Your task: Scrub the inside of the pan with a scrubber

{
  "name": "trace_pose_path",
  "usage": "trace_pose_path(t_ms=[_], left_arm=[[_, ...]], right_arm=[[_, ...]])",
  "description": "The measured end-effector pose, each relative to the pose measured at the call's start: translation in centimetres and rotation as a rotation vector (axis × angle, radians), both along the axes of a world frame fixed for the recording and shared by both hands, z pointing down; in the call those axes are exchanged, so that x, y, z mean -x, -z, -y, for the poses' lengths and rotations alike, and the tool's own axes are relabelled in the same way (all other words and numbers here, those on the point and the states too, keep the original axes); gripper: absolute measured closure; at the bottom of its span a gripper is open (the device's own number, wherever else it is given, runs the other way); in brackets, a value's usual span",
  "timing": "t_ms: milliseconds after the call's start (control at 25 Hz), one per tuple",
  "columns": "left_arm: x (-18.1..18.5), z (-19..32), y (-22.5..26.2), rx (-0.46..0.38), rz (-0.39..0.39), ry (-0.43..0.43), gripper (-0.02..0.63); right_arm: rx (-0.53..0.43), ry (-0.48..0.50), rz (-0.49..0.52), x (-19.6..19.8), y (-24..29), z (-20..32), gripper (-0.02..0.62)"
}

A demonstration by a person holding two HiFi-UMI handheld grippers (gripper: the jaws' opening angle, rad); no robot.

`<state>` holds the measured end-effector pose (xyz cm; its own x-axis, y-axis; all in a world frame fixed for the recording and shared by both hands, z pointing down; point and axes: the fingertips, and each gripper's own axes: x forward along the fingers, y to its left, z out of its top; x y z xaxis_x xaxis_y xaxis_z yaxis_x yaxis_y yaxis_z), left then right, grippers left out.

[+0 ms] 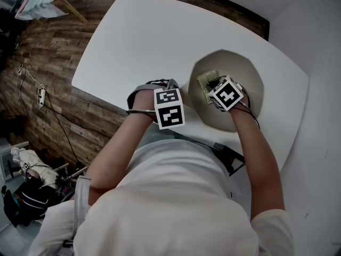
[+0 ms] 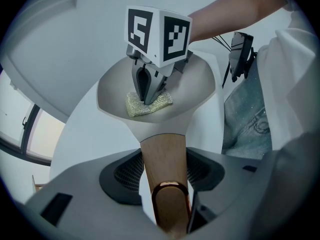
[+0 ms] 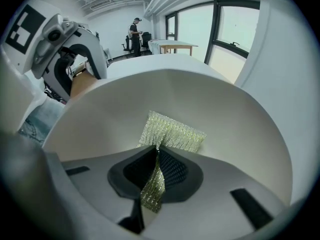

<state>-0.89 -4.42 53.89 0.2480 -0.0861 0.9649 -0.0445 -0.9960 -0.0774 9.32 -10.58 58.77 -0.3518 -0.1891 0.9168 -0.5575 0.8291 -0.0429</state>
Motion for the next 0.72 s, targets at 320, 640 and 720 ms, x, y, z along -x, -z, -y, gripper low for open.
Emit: trace_pose_path(t_ms=[320,640,720], left_arm=[[-0.2,-0.1,-0.2,0.002,-0.004,0.003,0.365],[-0.4,-0.2,-0.1,0.005,-0.009,0.006,0.365],[-0.4,-0.3,-0.2,0.006,-0.009,0.006,0.365]], right_arm=[[-0.038,-0.058,-0.043,-2.0,0.1,2.1,0.558],[-0.096,-0.109,-0.141,-5.0,0.4,3.7,0.558],[-0.096,-0.117,-0.170,-5.9,0.3,3.6,0.558]])
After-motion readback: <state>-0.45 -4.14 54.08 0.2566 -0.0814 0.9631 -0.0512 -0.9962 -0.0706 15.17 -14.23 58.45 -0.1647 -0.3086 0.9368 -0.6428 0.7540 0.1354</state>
